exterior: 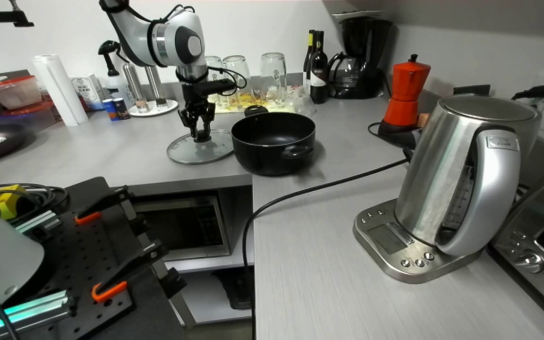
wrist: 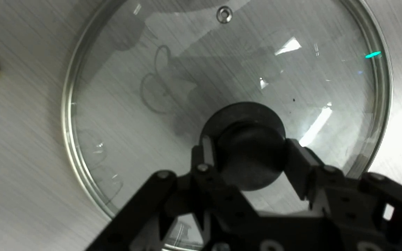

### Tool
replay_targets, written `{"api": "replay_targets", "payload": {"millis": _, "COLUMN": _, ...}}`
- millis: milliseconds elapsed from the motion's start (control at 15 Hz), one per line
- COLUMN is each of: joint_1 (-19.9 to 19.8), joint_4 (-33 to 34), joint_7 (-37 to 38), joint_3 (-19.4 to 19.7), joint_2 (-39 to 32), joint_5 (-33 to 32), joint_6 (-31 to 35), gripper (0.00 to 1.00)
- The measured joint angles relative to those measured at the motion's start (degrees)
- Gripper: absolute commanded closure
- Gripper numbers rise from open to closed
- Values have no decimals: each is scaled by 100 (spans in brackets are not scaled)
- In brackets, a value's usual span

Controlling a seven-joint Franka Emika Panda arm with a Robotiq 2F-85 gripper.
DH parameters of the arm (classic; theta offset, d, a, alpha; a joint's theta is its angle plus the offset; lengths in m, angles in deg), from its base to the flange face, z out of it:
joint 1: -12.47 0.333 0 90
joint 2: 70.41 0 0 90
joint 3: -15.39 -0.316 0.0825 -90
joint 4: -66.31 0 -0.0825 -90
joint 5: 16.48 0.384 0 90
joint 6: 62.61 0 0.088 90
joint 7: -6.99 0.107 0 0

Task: Put the lid on the pan

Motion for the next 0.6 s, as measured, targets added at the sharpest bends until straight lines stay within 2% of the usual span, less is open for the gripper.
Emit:
{"api": "replay_targets", "payload": {"millis": 267, "joint_1": 64, "joint_4": -22, "joint_7": 222, "joint_3": -4, "joint_2": 92, "joint_5": -107, "joint_6": 14, "gripper": 74}}
{"api": "replay_targets", "payload": {"millis": 600, "joint_1": 260, "joint_4": -213, "joint_7": 685, "joint_3": -9, "joint_2": 606, "joint_5": -433, "joint_6": 2, "gripper": 74}}
